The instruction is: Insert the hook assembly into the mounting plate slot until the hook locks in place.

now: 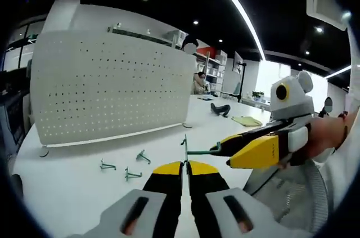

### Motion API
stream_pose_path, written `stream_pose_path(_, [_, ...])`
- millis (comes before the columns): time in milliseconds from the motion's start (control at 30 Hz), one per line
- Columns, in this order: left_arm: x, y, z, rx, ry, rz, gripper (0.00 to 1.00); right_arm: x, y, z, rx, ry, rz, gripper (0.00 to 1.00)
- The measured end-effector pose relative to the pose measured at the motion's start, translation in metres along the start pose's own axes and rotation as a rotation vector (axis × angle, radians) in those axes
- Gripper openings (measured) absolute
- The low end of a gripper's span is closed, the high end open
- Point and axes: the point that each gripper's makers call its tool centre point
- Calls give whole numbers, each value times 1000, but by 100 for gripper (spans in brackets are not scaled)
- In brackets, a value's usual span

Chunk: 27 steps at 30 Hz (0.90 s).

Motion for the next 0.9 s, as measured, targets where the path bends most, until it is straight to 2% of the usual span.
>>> stream_pose_path(200, [2,3,11,-35,26,4,3,2,6,0,-19,6,-18,20])
stream_pose_path(333, [7,0,14,-52,28,20,3,3,10,-1,-78,-6,-26,12])
stream_pose_path(500, [12,-4,20,-91,32,50,3,6,5,-4,-159,-25,13,9])
stream_pose_path(667, [17,-4,25,-130,25,45,3,7,1,-5,-207,-37,40,8])
stream_pose_path(900, [21,-9,24,-152,-4,73,3,7,1,-9,-249,-55,29,3])
Point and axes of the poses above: the point that each gripper's makers call its tool centre point, and the gripper's own axes: x roughly backward along the fingers, z roughly to its right, y roughly out of its underside
